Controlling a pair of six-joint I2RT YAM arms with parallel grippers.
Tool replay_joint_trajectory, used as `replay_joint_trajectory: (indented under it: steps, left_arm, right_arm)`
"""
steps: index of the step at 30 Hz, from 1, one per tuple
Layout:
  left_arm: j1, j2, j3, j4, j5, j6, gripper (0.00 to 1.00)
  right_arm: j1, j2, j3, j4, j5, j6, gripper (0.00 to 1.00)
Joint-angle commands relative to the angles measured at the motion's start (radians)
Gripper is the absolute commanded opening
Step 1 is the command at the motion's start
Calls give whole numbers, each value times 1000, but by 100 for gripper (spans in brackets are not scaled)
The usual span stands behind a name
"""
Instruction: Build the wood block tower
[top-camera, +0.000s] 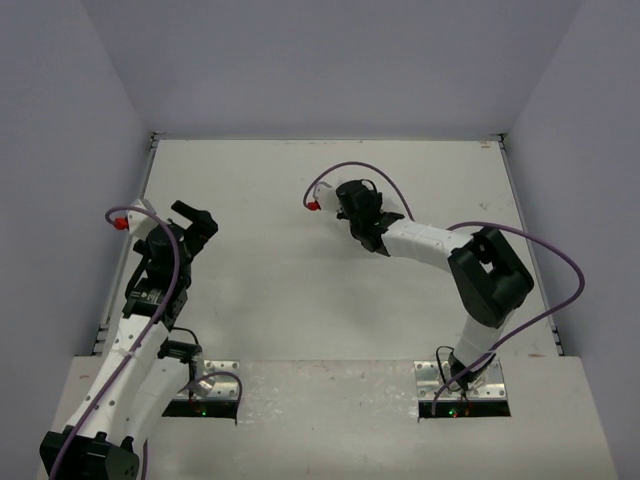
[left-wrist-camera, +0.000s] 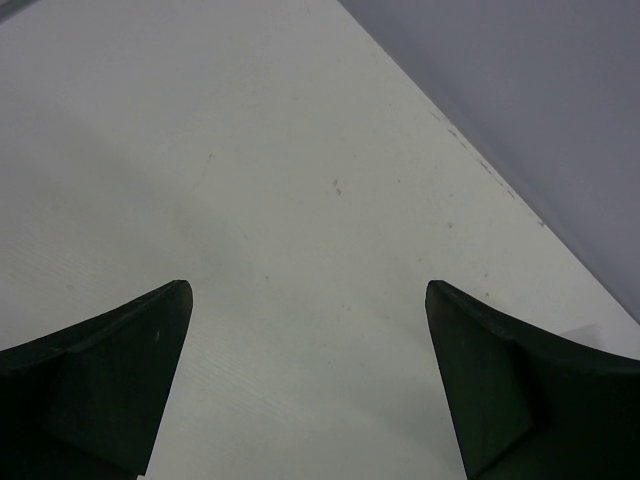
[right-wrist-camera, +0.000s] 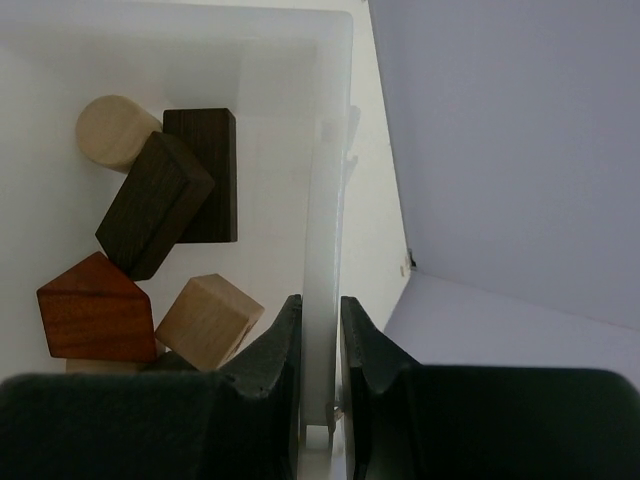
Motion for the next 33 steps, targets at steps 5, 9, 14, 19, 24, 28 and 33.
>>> replay_joint_trajectory:
  steps: [5,9,14,19,24,28,33]
  left_arm:
    - [7,28,48,27,-8,-14,100]
    - [7,36,48,27,0,-14,100]
    - [7,30,46,32,5,-17,100]
    - [7,32,45,33,8,-16,100]
    - [7,30,43,33,8,-16,100]
    - [7,35,41,35,11,-16,100]
    - [7,40,41,37,16,-13,100]
  right_arm:
    - [-1,10,-74,363,124,-460,0]
    - [-1,26,-78,421,157,-519,0]
    - [-1,76,-105,618,226,-720,0]
    - [1,146,-130,772,279,-870,0]
    - [4,185,-138,790,293,-892,0]
    - [17,228,-149,870,333,-990,0]
    - [41,274,-147,892,381,-1051,0]
